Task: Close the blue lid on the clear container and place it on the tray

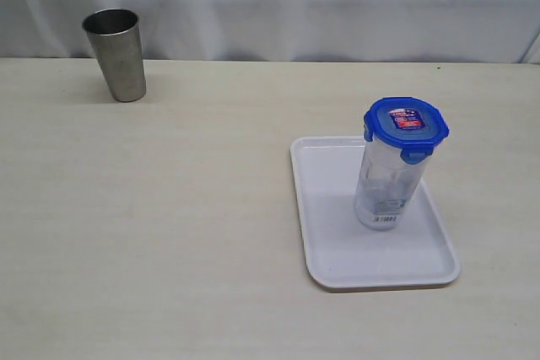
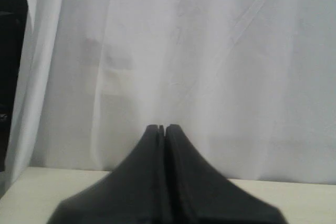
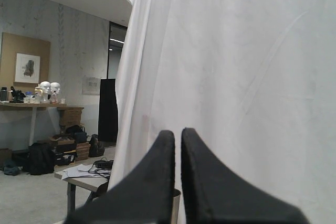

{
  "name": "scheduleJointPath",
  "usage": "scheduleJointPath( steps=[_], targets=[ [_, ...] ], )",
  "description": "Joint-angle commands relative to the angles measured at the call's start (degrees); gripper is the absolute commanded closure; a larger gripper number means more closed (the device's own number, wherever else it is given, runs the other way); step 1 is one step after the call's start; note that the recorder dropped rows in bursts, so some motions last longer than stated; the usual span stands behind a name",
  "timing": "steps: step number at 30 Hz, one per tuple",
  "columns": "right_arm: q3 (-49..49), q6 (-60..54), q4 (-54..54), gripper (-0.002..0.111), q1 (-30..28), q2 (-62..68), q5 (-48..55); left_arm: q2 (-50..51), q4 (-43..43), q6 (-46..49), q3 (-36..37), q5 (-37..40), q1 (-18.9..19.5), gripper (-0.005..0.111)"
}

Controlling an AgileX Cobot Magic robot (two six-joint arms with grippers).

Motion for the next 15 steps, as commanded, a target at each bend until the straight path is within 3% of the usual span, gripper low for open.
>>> scheduleJointPath(
  steps=[1, 5, 15],
  targets=[
    [0.24, 0.11, 0.17, 0.104, -0.08, -0.09, -0.12, -0.41, -2.28, 7.78, 6.71, -8.41, 2.0, 0.107],
    [0.24, 0.11, 0.17, 0.104, -0.08, -0.09, -0.12, -0.41, -11.87, 19.52, 10.71, -11.65, 2.0, 0.107],
    [0.24, 0.11, 0.17, 0.104, -0.08, -0.09, -0.12, -1.3, -11.86, 19.85, 16.32, -14.3, 2.0, 0.107]
  ],
)
